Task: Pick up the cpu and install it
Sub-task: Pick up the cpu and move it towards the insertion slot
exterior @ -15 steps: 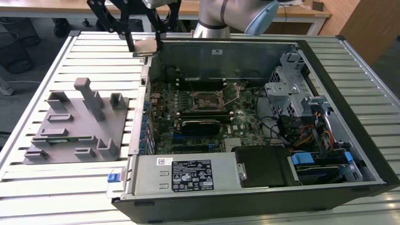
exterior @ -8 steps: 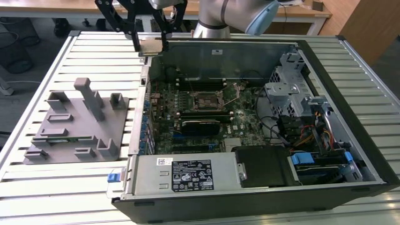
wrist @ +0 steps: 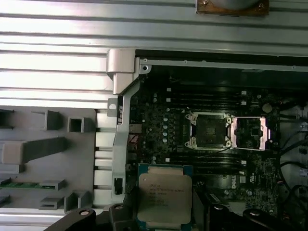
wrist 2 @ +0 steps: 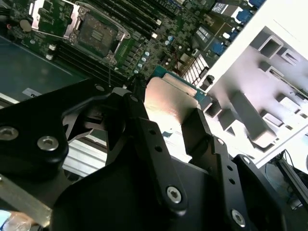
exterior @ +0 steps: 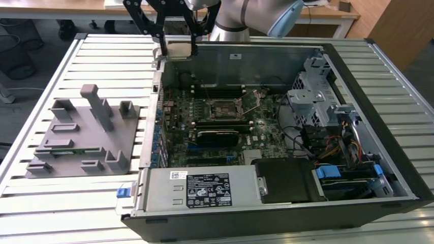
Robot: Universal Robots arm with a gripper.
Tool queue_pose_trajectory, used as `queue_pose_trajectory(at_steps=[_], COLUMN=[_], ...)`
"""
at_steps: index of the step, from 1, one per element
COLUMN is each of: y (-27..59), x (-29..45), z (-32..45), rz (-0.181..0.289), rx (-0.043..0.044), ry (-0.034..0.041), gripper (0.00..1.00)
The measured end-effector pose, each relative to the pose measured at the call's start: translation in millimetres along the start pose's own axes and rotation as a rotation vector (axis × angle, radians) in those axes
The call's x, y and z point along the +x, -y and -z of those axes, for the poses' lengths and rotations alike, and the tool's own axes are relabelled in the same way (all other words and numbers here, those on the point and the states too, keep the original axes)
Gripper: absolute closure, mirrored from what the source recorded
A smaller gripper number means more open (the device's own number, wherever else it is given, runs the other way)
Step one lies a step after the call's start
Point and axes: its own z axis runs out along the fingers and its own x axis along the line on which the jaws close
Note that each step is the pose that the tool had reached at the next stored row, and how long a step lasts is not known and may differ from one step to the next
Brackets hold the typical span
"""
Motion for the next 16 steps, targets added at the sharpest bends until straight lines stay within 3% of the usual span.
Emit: queue_pose_trajectory(at_steps=[7,16], y=[0.0,0.1], x=[-18.9,-33.5], z=[-1.6,-3.0], rz=[-0.001,-0.003], rx=[-0.0001,0.0001], ry=[0.0001,0.0002], gripper=[0.45,0.45])
